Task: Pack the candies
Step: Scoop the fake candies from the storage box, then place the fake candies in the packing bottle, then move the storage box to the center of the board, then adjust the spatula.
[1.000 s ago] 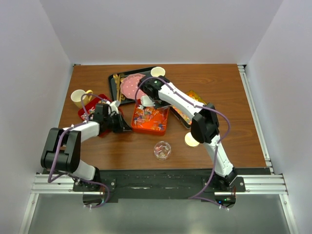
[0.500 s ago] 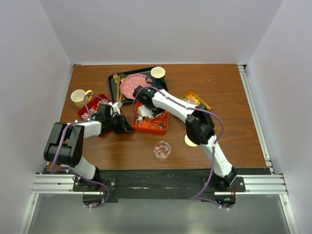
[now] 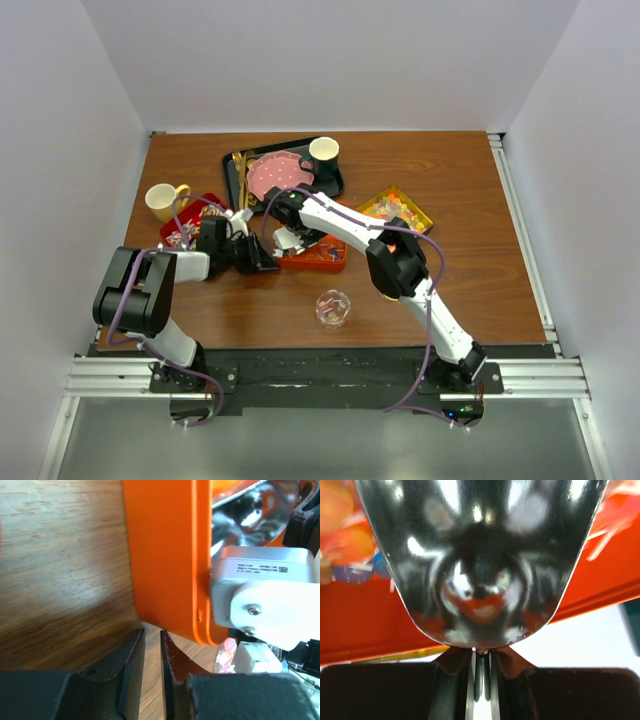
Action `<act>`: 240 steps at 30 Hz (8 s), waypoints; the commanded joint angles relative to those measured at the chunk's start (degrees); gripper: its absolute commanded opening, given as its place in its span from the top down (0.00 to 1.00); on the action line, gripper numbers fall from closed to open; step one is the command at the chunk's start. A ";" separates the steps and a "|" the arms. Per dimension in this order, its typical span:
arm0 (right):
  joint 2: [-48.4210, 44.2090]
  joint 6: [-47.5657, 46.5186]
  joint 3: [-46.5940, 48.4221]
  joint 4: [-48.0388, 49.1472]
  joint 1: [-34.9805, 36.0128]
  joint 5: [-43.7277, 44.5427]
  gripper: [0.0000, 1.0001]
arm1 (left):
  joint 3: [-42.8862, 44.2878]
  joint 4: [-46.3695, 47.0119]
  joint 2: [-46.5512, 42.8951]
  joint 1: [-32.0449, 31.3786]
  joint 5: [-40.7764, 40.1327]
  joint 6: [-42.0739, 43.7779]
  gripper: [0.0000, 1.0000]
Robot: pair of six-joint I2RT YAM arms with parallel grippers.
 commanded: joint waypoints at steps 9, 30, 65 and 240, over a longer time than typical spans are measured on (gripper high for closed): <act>0.14 6.63 1.64 -4.39 2.54 -19.19 1.00 | -0.79 7.06 0.90 -0.54 2.78 -1.18 0.76; -8.74 4.44 -9.63 2.03 -7.30 -50.14 1.00 | 0.27 1.00 -2.62 1.48 4.63 3.56 0.71; -31.58 -5.91 -21.56 -3.24 -15.83 -43.29 1.00 | 5.54 -11.57 -14.92 5.00 6.04 13.22 0.51; -42.12 11.73 -22.20 0.27 -9.73 -38.94 0.56 | 11.96 28.33 -2.53 -4.15 34.86 -14.19 1.00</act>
